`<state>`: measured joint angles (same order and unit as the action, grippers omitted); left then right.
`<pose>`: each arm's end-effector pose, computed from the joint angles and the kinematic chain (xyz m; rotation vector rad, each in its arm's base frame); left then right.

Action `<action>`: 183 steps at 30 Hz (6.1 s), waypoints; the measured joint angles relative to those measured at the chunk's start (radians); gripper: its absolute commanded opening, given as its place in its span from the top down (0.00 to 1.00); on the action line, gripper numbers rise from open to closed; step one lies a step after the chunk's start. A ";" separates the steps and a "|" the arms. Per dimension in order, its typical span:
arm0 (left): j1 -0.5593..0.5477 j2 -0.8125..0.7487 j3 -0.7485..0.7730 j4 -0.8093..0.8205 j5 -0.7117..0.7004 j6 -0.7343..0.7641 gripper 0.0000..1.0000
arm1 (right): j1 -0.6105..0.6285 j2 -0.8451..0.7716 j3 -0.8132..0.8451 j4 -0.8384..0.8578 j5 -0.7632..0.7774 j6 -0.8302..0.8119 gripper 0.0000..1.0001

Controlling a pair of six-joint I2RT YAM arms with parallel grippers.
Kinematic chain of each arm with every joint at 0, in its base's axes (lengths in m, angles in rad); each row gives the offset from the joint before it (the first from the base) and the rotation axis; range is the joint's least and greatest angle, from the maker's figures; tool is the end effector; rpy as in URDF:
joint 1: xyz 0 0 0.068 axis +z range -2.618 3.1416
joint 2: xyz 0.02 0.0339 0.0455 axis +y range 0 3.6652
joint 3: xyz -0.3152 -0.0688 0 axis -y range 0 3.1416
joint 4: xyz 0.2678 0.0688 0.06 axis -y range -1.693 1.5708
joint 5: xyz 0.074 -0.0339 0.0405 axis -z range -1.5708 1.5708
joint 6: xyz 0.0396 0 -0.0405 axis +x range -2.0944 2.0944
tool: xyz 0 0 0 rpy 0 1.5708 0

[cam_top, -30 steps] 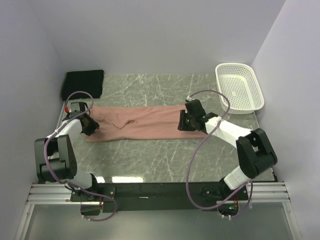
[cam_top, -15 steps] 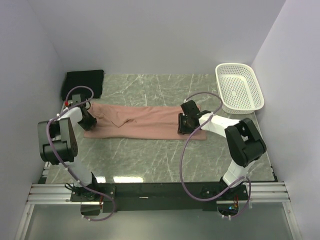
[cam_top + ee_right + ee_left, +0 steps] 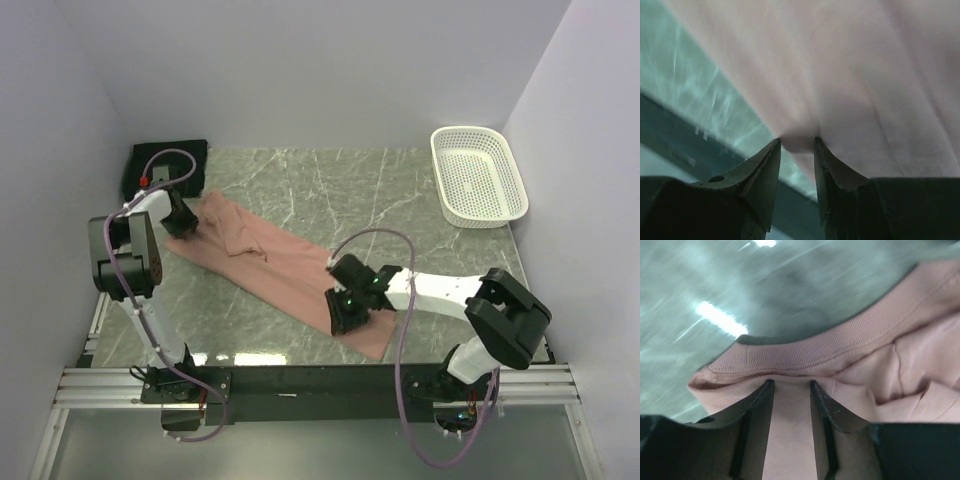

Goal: Fold and stack the t-shirts

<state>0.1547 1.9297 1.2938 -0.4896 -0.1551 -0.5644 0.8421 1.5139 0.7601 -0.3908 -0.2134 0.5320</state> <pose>0.4244 0.0724 0.1957 -0.9849 2.4864 0.0803 0.1835 0.2182 0.1860 -0.5104 2.8337 0.6334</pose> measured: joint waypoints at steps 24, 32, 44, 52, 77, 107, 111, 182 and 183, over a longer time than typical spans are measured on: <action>-0.132 -0.555 -0.240 0.091 0.143 -0.156 0.49 | 0.066 -0.100 0.137 -0.179 0.123 0.012 0.58; -0.307 -0.491 -0.319 0.093 0.130 -0.206 0.52 | 0.056 0.024 0.159 -0.180 0.174 -0.081 0.52; -0.360 -0.131 -0.162 0.106 0.031 -0.203 0.59 | 0.056 0.099 0.171 -0.180 0.199 -0.126 0.52; -0.375 0.072 0.095 0.043 0.006 -0.171 0.58 | 0.060 0.099 0.167 -0.200 0.167 -0.095 0.53; -0.481 0.504 0.766 0.016 0.137 0.096 0.18 | 0.116 0.312 0.409 -0.195 -0.065 0.021 0.48; -0.722 -0.635 -0.357 -0.156 0.020 -0.325 0.16 | -0.238 -0.097 -0.021 -0.167 0.021 -0.091 0.52; -0.828 -0.790 -0.543 -0.238 0.052 -0.438 0.17 | -0.238 -0.082 -0.048 -0.135 0.003 -0.096 0.55; -0.764 -0.867 -0.599 -0.278 0.284 -0.532 0.99 | -0.196 -0.118 0.251 -0.335 -0.041 -0.056 1.00; -0.729 -0.827 -0.558 -0.276 0.274 -0.494 0.99 | -0.210 -0.087 0.287 -0.338 -0.034 -0.067 1.00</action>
<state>-0.5747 1.1030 0.7357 -0.7654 0.1184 -1.0584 0.6323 1.4265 1.0473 -0.7284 -0.2474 0.4652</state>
